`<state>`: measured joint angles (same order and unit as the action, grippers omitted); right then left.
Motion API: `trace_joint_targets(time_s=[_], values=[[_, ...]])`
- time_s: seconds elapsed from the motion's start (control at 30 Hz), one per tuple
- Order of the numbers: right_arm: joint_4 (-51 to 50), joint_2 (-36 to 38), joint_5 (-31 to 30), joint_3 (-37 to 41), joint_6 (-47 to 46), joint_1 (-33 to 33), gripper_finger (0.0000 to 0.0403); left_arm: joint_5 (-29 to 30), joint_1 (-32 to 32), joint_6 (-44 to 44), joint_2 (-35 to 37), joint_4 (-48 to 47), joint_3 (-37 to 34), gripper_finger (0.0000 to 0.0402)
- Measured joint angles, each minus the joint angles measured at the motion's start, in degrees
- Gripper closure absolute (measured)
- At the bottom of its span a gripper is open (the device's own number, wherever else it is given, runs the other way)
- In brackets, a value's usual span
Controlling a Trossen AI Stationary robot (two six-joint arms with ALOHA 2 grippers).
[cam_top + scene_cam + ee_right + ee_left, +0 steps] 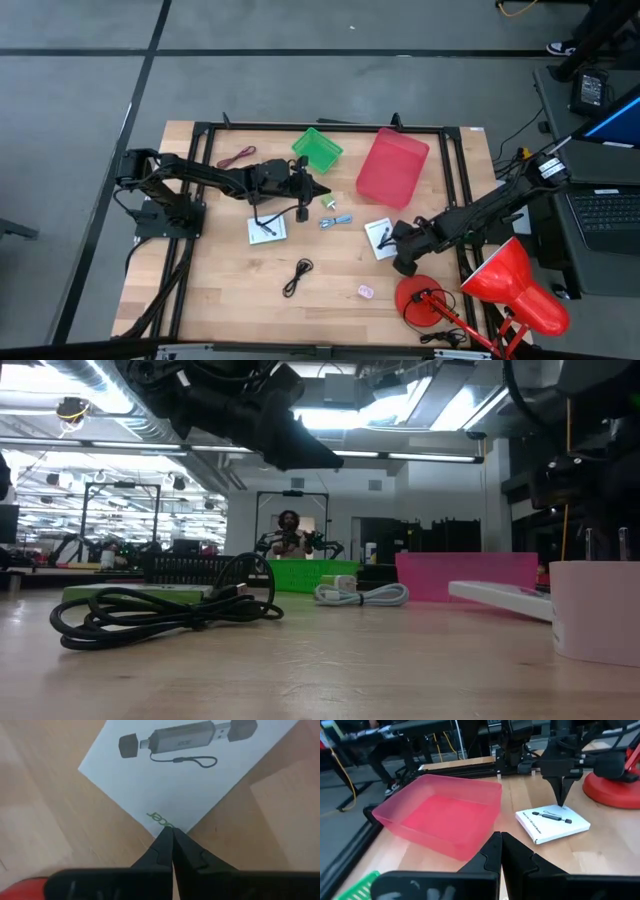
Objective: Pick and place items into bin
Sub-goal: Put the white card reader box into the green bin
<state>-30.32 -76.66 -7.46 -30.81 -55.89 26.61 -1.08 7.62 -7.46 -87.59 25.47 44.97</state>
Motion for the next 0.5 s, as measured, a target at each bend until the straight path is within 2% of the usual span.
trace_joint_targets(time_s=[0.33, 0.5], values=[[0.1, -0.1, -0.4, 0.1, 8.2, -0.2, 0.0403, 0.5, 0.0, 11.1, 0.0, 0.0, 0.0, 0.04], [0.4, -0.1, -0.4, 0.2, 9.0, -0.2, 0.0403, 1.5, 0.0, 12.9, 0.0, 0.0, 0.0, 0.04]])
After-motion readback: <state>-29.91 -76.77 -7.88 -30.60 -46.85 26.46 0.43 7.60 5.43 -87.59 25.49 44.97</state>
